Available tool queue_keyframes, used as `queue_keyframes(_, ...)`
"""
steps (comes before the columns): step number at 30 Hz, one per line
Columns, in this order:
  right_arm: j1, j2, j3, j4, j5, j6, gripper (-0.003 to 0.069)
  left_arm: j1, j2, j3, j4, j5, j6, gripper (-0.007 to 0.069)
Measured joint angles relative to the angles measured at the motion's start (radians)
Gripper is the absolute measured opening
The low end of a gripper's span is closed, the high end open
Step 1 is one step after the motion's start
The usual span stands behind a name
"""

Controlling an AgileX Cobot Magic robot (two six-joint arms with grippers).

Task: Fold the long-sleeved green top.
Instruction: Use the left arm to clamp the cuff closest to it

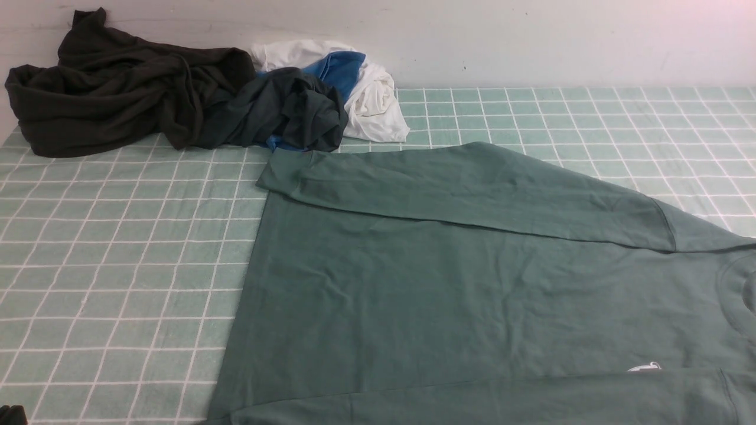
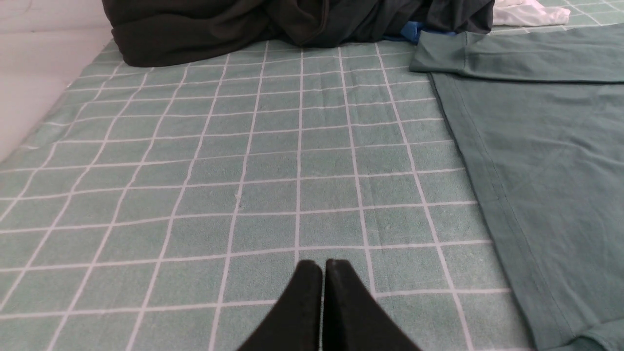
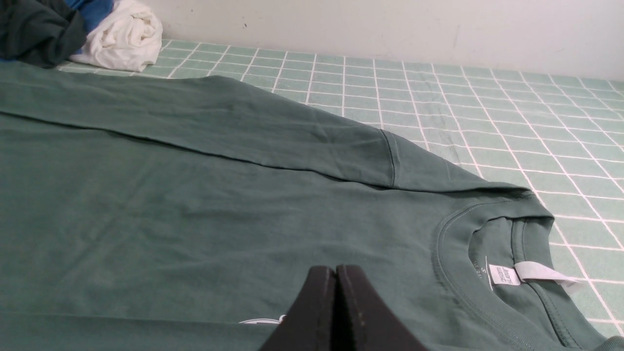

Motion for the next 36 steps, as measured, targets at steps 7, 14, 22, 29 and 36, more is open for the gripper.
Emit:
queue_keyframes(7,0.000,0.000,0.000,0.084,0.000,0.000,-0.0014,0.000,0.000,0.000,-0.026,-0.001,-0.003,-0.0003)
queue_keyframes(14,0.000,0.000,0.000,0.302,-0.001,0.001,-0.0014,0.000,0.000,0.007,-0.355,-0.034,-0.129,-0.0003)
queue_keyframes(22,0.000,0.000,0.001,0.941,-0.028,0.065,-0.0014,0.000,0.000,0.008,-0.756,-0.051,-0.246,-0.0003)
queue_keyframes(29,0.000,0.000,0.002,1.068,-0.105,0.044,-0.0014,-0.001,0.000,0.008,-0.784,-0.068,-0.249,-0.0003)
queue_keyframes(36,0.000,0.006,-0.038,1.048,-0.079,-0.229,-0.0014,-0.001,0.010,-0.119,-0.781,0.002,-0.046,-0.0003)
